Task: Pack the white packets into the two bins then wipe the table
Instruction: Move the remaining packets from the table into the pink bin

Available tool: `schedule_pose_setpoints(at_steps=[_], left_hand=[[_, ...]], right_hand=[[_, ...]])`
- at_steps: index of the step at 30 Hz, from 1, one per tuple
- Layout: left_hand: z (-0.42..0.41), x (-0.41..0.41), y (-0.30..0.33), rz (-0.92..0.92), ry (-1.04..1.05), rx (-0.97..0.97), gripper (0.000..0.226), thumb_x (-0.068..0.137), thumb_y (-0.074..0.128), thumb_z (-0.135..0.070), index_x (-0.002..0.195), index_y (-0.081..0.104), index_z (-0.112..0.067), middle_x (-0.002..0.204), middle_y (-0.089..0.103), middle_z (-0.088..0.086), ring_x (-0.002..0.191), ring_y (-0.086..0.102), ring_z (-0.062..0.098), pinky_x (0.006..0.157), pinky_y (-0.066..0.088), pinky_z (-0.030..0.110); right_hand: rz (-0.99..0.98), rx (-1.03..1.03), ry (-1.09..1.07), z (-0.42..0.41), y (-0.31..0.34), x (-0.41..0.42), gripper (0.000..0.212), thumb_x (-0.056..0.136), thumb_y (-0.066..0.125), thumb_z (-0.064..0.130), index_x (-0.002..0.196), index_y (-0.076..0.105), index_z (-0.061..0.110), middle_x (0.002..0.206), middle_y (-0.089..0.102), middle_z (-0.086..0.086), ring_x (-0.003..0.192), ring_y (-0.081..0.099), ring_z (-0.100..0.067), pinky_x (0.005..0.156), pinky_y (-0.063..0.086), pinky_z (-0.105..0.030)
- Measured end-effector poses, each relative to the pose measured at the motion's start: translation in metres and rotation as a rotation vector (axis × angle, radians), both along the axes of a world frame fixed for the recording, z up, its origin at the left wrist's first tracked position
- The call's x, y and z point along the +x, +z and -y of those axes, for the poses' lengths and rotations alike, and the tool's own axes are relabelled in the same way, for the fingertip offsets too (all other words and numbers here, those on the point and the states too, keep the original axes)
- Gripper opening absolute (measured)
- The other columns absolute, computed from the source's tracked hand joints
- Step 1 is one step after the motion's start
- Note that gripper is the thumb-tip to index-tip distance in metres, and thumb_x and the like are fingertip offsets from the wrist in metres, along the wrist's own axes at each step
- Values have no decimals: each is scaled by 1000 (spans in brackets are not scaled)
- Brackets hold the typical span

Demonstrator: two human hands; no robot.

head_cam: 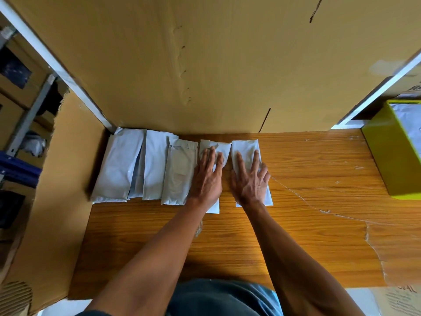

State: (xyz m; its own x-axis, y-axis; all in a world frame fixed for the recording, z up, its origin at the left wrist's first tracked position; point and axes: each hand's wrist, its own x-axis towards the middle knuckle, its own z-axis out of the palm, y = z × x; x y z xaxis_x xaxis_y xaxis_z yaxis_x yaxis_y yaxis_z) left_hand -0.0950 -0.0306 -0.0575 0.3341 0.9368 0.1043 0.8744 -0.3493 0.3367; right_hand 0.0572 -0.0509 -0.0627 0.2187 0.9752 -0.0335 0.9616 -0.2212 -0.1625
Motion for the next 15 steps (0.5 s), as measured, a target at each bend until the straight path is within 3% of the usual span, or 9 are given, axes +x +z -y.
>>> schedule_pose_setpoints(at_steps=[4, 10, 15], left_hand=[[2, 4, 15, -8, 1, 29, 81, 91, 48, 7, 167, 25, -11, 176, 10, 18, 163, 7, 38, 123, 35, 52], [6, 21, 43, -23, -28, 49, 85, 95, 49, 2, 169, 11, -14, 177, -2, 15, 163, -3, 34, 127, 24, 51], [20, 42, 60, -21, -86, 58, 77, 98, 43, -9, 169, 14, -14, 177, 0, 14, 164, 0, 34, 121, 34, 50]], right_hand=[[12, 39, -8, 6, 13, 7, 64, 104, 33, 60, 163, 21, 40, 174, 7, -18, 137, 35, -48, 102, 40, -56], [37, 67, -52, 30, 37, 23, 64, 103, 31, 60, 163, 22, 41, 173, 13, -17, 136, 36, -49, 100, 40, -55], [71, 110, -100, 58, 53, 42, 63, 103, 36, 58, 162, 26, 41, 171, 18, -18, 130, 40, -46, 96, 40, -52]])
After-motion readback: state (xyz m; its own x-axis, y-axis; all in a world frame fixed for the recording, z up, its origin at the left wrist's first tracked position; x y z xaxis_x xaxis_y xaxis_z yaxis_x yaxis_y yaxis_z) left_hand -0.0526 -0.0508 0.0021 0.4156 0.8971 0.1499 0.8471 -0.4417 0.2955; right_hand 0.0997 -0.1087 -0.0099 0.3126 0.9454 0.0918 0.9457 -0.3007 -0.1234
